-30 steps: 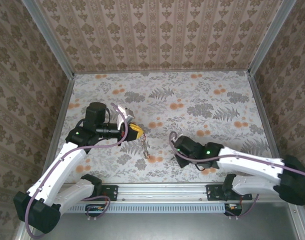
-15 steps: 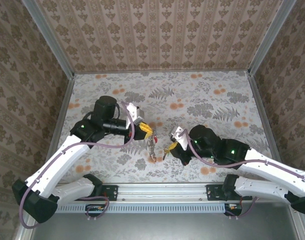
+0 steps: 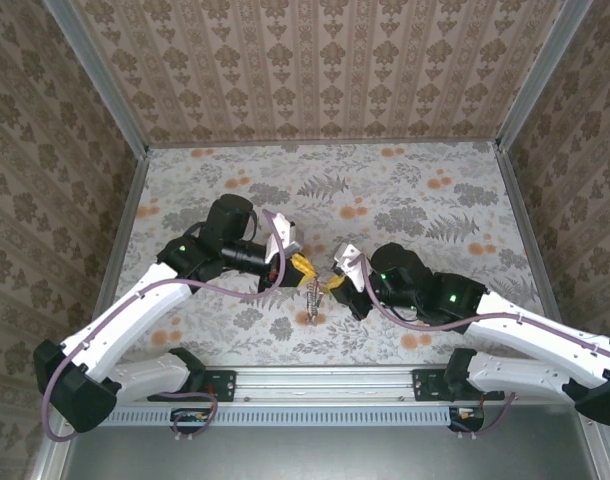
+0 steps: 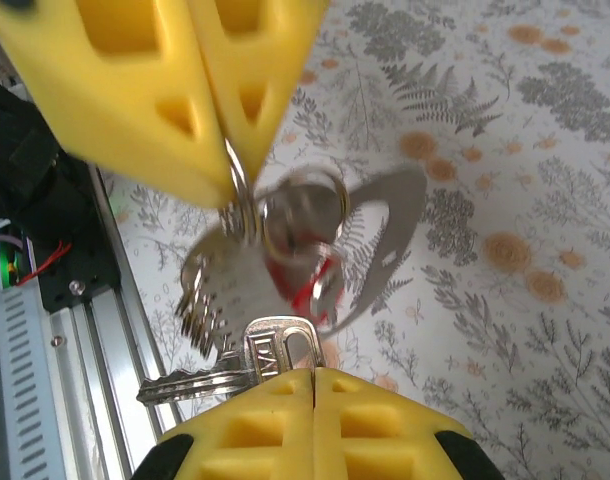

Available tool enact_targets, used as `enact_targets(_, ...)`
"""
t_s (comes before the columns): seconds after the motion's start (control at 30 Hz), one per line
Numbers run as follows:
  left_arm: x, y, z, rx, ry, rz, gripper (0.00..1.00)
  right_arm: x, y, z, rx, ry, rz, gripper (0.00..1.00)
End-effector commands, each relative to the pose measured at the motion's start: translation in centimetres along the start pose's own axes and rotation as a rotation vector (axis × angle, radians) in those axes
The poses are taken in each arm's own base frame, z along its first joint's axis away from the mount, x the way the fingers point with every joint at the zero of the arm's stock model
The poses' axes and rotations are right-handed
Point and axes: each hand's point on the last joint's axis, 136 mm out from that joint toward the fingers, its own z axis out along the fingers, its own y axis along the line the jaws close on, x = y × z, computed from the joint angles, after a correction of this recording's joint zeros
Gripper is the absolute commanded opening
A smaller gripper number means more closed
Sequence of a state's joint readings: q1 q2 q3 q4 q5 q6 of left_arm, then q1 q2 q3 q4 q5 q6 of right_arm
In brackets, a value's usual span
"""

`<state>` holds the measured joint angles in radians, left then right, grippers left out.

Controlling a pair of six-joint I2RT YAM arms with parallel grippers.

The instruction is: Put the keys on the keyring

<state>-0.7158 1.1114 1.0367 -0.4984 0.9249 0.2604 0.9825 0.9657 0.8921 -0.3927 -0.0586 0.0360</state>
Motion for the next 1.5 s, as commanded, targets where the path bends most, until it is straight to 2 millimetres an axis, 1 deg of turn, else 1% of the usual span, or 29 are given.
enact_targets(0.0, -0.4, -0.2, 0.1, 0.008, 0.004, 0.03, 0.0, -3.4, -0.1, -0.8, 0.004, -0.107, -0.021, 0.0)
enact_targets(0.2, 0.1, 0.4, 0.8, 0.018, 0.024, 0.006, 0.0, -4.0, -0.2, -0.9, 0.0, -0.139, -0.014, 0.0)
enact_targets(0.4, 0.7, 1.1, 1.3, 0.007, 0.042, -0.014, 0.0, -5.2, -0.2, -2.1, -0.032, -0.222, 0.003, 0.0)
enact_targets(0.5, 0.8, 1.2, 1.4, 0.002, 0.041, -0.018, 0.0, -5.3, -0.2, -2.7, -0.06, -0.251, 0.023, 0.0)
enact_targets(0.63, 0.5, 1.2, 1.3, 0.0, 0.031, -0.014, 0.0, -5.0, 0.0, -2.7, -0.083, -0.245, 0.031, 0.0)
enact_targets(0.77, 0.2, 0.9, 0.9, -0.005, 0.023, -0.004, 0.0, -4.6, 0.4, -2.6, -0.11, -0.228, 0.042, 0.0)
enact_targets(0.87, -0.3, 0.2, 0.5, 0.002, 0.01, 0.012, 0.0, -4.5, 0.5, -2.5, -0.12, -0.223, 0.045, 0.0)
enact_targets(0.93, -0.4, -0.3, 0.2, 0.012, 0.004, 0.021, 0.0, -4.2, 0.4, -2.4, -0.117, -0.21, 0.043, 0.0)
enact_targets(1.1, 0.0, -1.3, -0.5, 0.039, 0.002, 0.027, 0.0, -3.2, 0.1, -2.8, -0.086, -0.138, -0.004, 0.0)
enact_targets(1.2, -0.4, -1.8, -0.7, 0.064, -0.016, 0.041, 0.0, -2.8, 0.0, -2.8, -0.082, -0.114, -0.02, 0.0)
enact_targets(1.33, -1.0, -2.3, -0.7, 0.095, -0.039, 0.052, 0.0, -3.6, 0.8, -2.7, -0.128, -0.136, -0.029, 0.0)
enact_targets(1.47, -1.1, -2.3, -0.6, 0.107, -0.042, 0.051, 0.0, -4.7, 1.6, -2.8, -0.174, -0.184, -0.018, 0.0)
